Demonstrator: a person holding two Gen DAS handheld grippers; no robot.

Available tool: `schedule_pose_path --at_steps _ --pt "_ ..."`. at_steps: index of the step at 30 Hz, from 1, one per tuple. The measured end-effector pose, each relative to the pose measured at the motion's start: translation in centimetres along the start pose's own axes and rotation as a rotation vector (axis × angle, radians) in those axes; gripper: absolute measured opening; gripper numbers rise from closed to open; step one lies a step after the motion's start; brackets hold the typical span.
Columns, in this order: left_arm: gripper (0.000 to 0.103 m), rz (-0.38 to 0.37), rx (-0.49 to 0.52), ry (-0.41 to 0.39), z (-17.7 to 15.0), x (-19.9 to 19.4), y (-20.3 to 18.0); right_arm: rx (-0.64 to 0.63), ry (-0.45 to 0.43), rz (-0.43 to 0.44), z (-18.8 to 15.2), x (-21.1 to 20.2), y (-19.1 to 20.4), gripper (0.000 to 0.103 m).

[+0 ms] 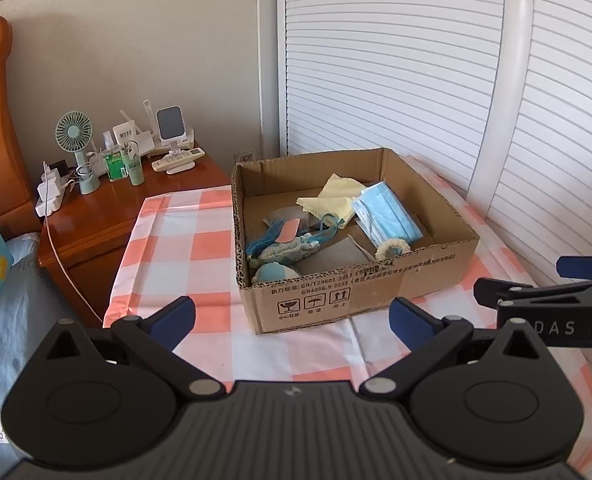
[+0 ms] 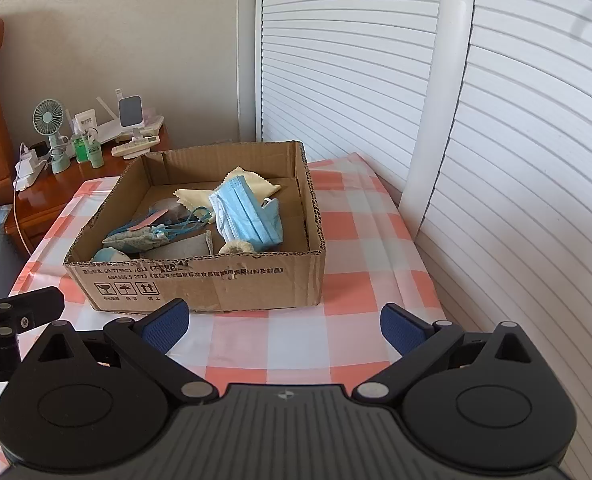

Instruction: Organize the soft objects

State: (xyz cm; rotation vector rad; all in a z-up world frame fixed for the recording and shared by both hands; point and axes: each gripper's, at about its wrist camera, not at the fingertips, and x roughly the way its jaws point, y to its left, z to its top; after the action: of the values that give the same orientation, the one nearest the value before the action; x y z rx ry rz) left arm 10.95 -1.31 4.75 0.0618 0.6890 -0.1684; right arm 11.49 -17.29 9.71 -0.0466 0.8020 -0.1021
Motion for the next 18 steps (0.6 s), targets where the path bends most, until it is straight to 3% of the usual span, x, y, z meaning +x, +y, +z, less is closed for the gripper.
schedule_pose_path --at_steps 18 --pt "0.102 -0.001 -0.003 0.004 0.03 -0.07 -0.07 -0.002 -0.007 0.001 -0.11 -0.3 -0.08 0.103"
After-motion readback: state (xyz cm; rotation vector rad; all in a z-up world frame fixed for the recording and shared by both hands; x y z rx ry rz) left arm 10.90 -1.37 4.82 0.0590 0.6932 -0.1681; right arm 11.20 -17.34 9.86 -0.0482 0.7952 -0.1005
